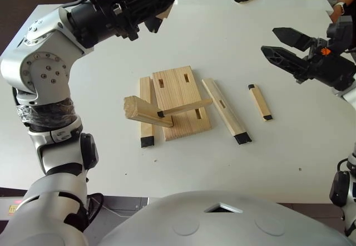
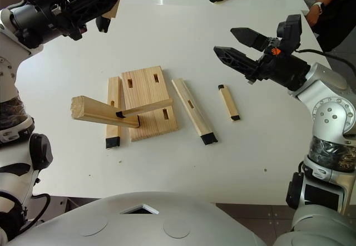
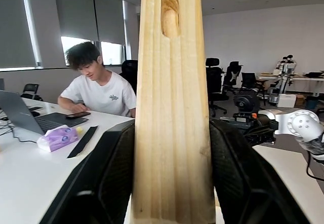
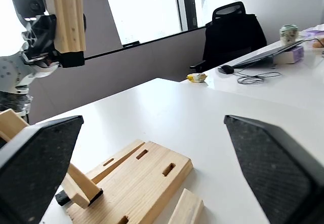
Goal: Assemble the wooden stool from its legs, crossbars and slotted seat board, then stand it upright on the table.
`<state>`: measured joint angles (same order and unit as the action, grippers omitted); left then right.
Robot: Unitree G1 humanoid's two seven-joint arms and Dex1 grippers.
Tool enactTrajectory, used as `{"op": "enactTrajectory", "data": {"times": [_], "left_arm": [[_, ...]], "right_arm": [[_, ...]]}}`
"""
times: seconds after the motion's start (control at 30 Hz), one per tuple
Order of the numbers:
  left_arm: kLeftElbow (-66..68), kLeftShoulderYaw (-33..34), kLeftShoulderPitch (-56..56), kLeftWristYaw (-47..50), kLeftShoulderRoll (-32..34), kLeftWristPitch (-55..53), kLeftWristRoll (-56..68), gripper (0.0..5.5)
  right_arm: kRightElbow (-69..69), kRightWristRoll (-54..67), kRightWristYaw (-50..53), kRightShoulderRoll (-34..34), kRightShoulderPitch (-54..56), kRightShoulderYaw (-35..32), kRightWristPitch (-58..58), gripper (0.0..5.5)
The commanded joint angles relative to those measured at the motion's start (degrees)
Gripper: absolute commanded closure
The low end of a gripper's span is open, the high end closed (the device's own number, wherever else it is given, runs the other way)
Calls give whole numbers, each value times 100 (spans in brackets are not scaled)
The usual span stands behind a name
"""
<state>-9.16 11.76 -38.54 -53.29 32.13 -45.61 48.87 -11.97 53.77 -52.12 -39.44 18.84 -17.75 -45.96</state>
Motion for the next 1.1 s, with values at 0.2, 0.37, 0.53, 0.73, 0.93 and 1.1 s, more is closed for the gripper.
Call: {"op": "enactTrajectory", "data": {"times": [0.2,0.37,0.53,0.73,0.93,1.1], "left_arm": [[-212,-541,313,-810,224,-7,25,346],[-544,-656,617,-794,214,-65,85,346],[-701,-774,765,-791,245,-98,96,346],[-852,-836,839,-768,247,-146,143,346],[-886,-912,819,-793,220,-192,189,346],[-903,-965,817,-803,216,-232,278,346]], "right_arm": [[245,442,-539,-236,1620,649,-761,37],[273,365,-672,-158,1834,905,-856,37],[276,390,-723,-92,1996,1073,-941,37],[332,744,-707,-71,2266,980,-1256,37],[311,901,-702,-22,2351,995,-1382,104],[264,937,-650,24,2327,1015,-1367,187]]}}
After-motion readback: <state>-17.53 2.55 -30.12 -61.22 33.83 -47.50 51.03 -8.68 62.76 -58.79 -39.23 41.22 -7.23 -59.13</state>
